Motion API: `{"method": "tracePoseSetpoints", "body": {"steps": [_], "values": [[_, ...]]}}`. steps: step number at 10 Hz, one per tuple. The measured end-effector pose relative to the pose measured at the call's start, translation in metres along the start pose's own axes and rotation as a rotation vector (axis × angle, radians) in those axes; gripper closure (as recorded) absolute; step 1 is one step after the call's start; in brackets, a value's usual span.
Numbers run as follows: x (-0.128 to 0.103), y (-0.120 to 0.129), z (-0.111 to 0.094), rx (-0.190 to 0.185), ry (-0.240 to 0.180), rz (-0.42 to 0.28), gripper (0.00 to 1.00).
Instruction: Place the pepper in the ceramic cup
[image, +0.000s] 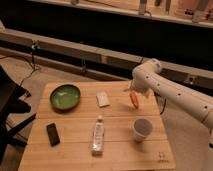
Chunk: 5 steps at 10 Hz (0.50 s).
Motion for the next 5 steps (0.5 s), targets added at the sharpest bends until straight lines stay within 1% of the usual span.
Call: {"method": "tracePoseSetpoints", "body": {"steps": [3, 5], "values": [[0.004, 0.005, 0.014, -0.012, -0.037, 0.016, 0.2], [0.005, 0.003, 0.022, -0.016, -0.061, 0.016, 0.2]]}}
